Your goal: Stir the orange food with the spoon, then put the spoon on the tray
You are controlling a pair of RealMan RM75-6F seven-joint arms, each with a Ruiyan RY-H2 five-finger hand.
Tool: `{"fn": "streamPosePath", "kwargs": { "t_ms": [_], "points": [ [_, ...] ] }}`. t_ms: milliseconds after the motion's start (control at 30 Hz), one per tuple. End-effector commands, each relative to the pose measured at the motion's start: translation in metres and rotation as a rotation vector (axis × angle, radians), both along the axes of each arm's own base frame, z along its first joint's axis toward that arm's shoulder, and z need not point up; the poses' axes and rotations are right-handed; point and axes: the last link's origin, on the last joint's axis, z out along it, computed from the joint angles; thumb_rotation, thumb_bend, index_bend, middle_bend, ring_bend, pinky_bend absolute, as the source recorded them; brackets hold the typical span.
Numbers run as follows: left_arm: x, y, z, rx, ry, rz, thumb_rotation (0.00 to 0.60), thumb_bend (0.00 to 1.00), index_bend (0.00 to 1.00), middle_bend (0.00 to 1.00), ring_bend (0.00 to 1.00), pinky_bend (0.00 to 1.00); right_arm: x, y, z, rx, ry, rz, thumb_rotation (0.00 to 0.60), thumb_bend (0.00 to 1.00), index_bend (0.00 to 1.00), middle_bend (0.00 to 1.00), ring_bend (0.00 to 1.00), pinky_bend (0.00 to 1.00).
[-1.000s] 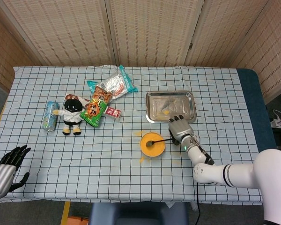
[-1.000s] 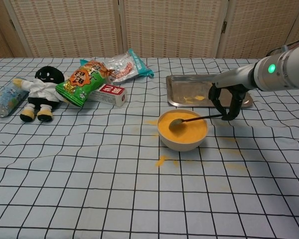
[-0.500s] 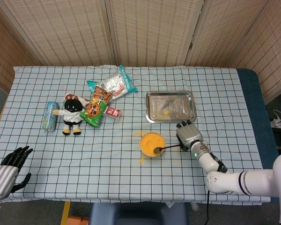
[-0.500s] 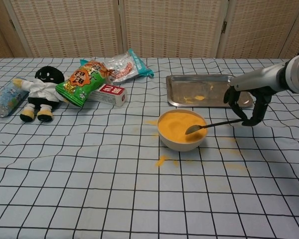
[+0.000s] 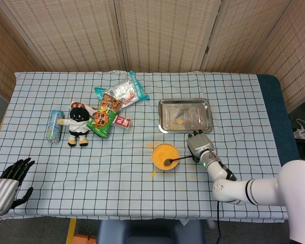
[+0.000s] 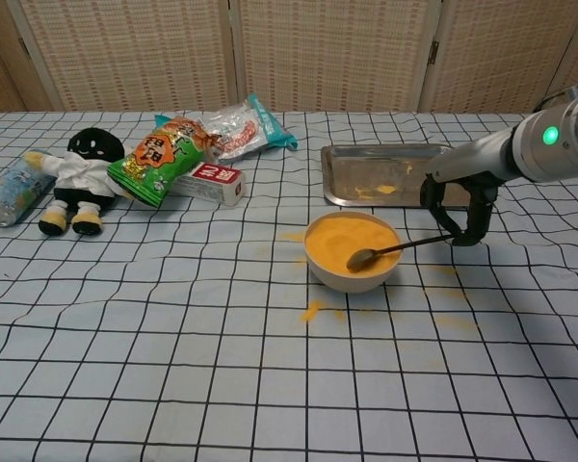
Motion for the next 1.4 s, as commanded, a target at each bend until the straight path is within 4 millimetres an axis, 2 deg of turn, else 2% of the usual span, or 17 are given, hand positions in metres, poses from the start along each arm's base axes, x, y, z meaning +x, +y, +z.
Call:
{"fn": "streamPosePath", "kwargs": {
  "t_ms": [33, 567, 1000, 1400],
  "points": [
    [-0.001, 0.0, 0.0, -0.002, -0.001, 0.002, 0.6, 0.43, 0.0, 0.0, 0.0, 0.14, 0.004, -0.003, -0.004, 0.004, 0.009, 0.004, 0.6, 0.63, 0.84, 0.11, 0.0, 0.0],
    [-0.003, 0.001, 0.003, 0.0, -0.006, 0.01, 0.6, 0.43, 0.0, 0.0, 0.0, 0.14, 0.017, -0.018, -0.015, -0.087, -0.03, 0.043, 0.6, 0.63, 0.84, 0.12, 0.0, 0.0],
    [-0.002, 0.001, 0.001, -0.002, -0.005, 0.009, 0.6, 0.43, 0.0, 0.0, 0.0, 0.14, 0.008, -0.019, -0.005, -0.113, -0.111, 0.021, 0.6, 0.63, 0.84, 0.12, 0.0, 0.0],
    [-0.004, 0.003, 0.001, -0.006, -0.003, 0.014, 0.6, 0.43, 0.0, 0.0, 0.0, 0.14, 0.005, -0.028, -0.016, -0.099, -0.088, 0.019, 0.6, 0.63, 0.84, 0.12, 0.0, 0.0]
  ]
}}
